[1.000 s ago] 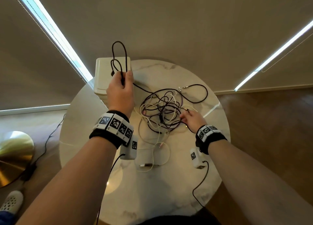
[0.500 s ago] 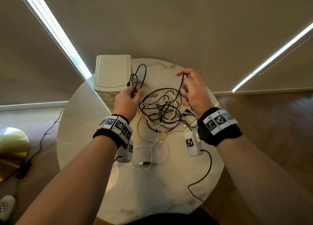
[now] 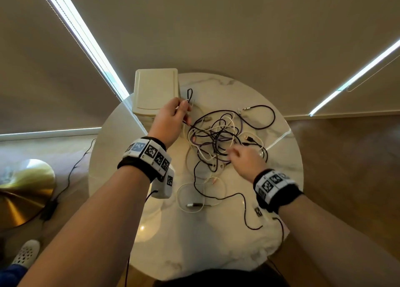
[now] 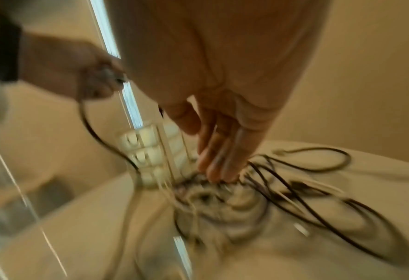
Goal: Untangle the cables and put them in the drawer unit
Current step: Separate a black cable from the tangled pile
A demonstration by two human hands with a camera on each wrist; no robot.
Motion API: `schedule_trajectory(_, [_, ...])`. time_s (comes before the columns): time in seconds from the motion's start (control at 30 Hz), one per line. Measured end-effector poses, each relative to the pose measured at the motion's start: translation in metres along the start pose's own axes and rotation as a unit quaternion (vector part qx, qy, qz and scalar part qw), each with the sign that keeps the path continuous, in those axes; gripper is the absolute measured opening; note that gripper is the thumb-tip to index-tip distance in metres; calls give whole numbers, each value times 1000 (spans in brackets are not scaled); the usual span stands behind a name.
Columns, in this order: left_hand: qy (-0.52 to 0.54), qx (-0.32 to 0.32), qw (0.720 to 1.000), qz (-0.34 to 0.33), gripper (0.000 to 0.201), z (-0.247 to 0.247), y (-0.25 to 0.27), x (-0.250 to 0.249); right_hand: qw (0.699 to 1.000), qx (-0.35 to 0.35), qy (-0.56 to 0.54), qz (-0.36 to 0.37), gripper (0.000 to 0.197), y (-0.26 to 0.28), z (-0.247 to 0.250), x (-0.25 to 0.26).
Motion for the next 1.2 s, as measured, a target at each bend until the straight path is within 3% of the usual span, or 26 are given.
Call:
schedule_trajectory(0.07, [48,43,998,8,28,-8,3,-7,986,-53,-138,72,46,1,21,50])
schedule_trajectory(0.17, [67,120,991,-6,24,-21,12,-23,964,-81,-217,131,64,-12,36,100])
schedule_trajectory(0.23, [7,162,986,-44,19,-30,20,-29,968,-84,-197,133,57,-26,37,113])
schedule_trajectory(0.3, [-11,181,982,-60,15,-35,26,-28,971,-90,-193,111,36,-36,38,113])
schedule_trajectory(0.4, [112,134,984,16,20,-27,26,-3,955,-139,-254,61,27,-44,53,93])
schedule_trajectory(0.5, [211,53,971,95,28,-12,24,28,912,-99,-397,30,17,-42,61,69])
schedule_trajectory(0.6, [252,42,957,136,29,-5,21,38,950,-58,-289,101,11,-32,65,63])
schedule_trajectory(0.77, [337,155,914,162,28,-17,18,17,949,82,-250,176,30,-8,55,86])
schedule_trajectory(0.97, [301,299,888,177,28,-38,34,-7,943,36,-254,213,20,-20,45,100])
schedule_trajectory(1.07, [300,320,879,185,33,-41,38,-3,947,-27,-226,229,9,-31,48,95])
schedule_trajectory(1.2, [273,326,888,172,45,-35,38,-1,961,12,-153,229,41,-35,47,88])
Point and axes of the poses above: each hand's wrist, its own y-axis away from the middle knuckle, its own z-axis out of the back of the hand, x = y × z, the point moved 4 cm from there along -y, towards the middle knuckle, and after that the axes turned 5 degrees about -y, right-handed, at the moved point
